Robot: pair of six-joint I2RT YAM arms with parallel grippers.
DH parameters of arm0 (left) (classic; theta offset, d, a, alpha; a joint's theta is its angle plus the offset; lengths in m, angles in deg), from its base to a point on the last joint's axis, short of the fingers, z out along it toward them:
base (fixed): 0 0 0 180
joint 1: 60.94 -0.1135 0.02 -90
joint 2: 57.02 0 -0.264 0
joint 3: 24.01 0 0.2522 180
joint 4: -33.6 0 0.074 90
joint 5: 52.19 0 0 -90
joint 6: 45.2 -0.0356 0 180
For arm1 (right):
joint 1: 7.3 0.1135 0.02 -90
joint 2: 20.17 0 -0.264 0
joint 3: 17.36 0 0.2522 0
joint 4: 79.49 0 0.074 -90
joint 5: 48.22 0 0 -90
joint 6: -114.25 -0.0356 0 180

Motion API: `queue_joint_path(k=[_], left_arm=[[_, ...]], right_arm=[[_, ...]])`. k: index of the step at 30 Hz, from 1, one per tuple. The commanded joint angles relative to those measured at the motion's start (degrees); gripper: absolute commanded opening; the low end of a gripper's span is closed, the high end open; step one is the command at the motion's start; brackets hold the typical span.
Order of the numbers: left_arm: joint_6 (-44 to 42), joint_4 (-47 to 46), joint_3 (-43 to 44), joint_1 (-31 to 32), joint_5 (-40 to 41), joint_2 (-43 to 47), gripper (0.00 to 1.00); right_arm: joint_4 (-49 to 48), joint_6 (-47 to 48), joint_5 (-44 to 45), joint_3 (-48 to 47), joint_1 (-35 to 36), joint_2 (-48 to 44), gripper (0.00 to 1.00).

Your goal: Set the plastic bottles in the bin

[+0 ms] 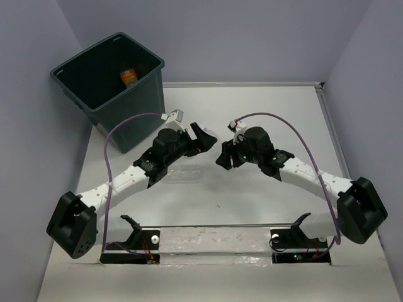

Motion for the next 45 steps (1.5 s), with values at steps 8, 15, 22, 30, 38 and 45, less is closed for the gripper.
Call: queue_joint_path(k=[8,15,22,30,38,45], left_arm=[[-0.8,-10.6,5.1,1.2,1.5,-9.9,0.84],[-2.8,-10.2,5.9,0.7,9.6,-3.7,0.49],[-9.9,2.1,21.0,-9.2,10.0,2.9,0.49],[-22.5,12.8,50.1,-24.3,27.6,1.5,0.55],[-28.3,13.8,57.2,-35.7,35.1,-6.3,0.61],[-27.2,13.8,53.2,-40.7,31.9,-10.0,0.99]], right_arm=[[-9.9,-0.3,-4.9,2.5,0.2,-3.8,0.48],[-11.6,-0.4,-3.6,3.8,0.2,-5.7,0.75],[-11.7,0.5,-4.7,4.4,0.2,-7.1,0.93],[-11.2,1.0,-5.4,3.8,0.2,-6.0,0.89],[-8.8,2.4,-8.9,2.2,0.2,-3.8,0.89],[-7.3,4.1,-8.5,1.3,1.5,-1.5,0.88]])
